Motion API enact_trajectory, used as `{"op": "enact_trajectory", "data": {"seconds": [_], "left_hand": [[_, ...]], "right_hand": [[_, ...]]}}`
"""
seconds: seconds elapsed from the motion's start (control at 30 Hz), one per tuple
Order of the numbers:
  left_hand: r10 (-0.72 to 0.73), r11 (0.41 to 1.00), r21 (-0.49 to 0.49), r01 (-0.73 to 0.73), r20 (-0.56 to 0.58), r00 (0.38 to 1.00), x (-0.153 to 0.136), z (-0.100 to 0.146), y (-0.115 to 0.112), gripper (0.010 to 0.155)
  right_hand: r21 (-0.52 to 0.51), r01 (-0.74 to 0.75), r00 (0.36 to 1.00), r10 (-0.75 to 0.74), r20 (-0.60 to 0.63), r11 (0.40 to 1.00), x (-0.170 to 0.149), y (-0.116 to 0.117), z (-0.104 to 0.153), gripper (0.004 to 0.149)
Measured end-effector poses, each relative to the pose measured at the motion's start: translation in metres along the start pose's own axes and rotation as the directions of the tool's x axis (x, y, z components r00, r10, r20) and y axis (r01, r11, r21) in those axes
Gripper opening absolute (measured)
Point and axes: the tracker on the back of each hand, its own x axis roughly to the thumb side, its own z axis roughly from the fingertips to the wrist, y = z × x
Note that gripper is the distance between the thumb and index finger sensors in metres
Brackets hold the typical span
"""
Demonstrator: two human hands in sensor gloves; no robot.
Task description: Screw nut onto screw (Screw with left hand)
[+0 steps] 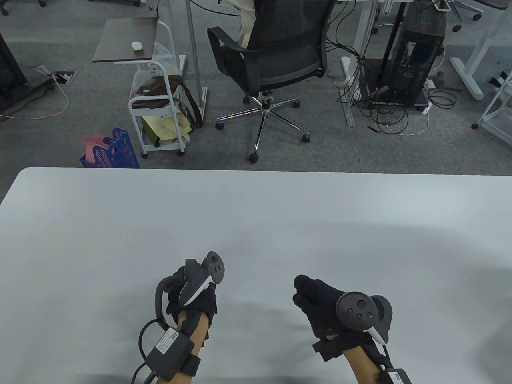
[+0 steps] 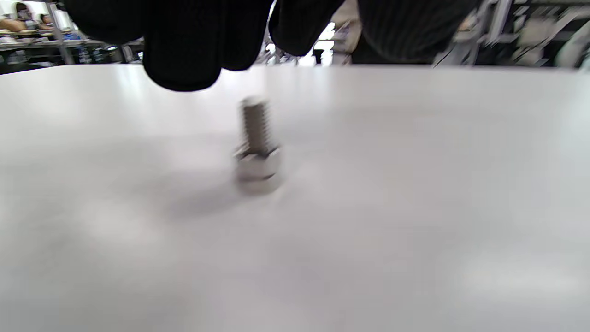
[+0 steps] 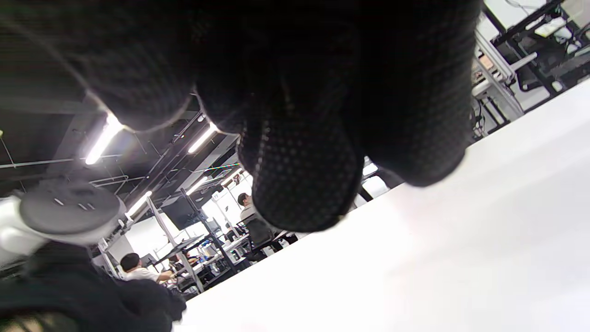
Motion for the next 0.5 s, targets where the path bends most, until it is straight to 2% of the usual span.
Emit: {"op": "enact_trajectory", "data": {"seconds": [0.13,0.27,0.5], "left_hand": [[0.051,0.992,0.104,-0.066,0.14,0.989,0.023,0.015,0.014,0.074],[0.092,0.988,0.099,-0.118,0.239,0.967,0.041,0.026,0.019,0.075],[0.128,0.981,0.09,-0.169,0.349,0.928,0.06,0.04,0.024,0.077]], "right_hand": [[-0.026,-0.125,0.992,0.126,0.013,0.992,-0.004,-0.003,-0.001,0.053],[-0.062,-0.279,0.959,0.281,0.038,0.958,-0.006,-0.009,-0.001,0.055],[-0.15,-0.516,0.846,0.529,0.063,0.843,-0.006,-0.02,0.0,0.06]]}}
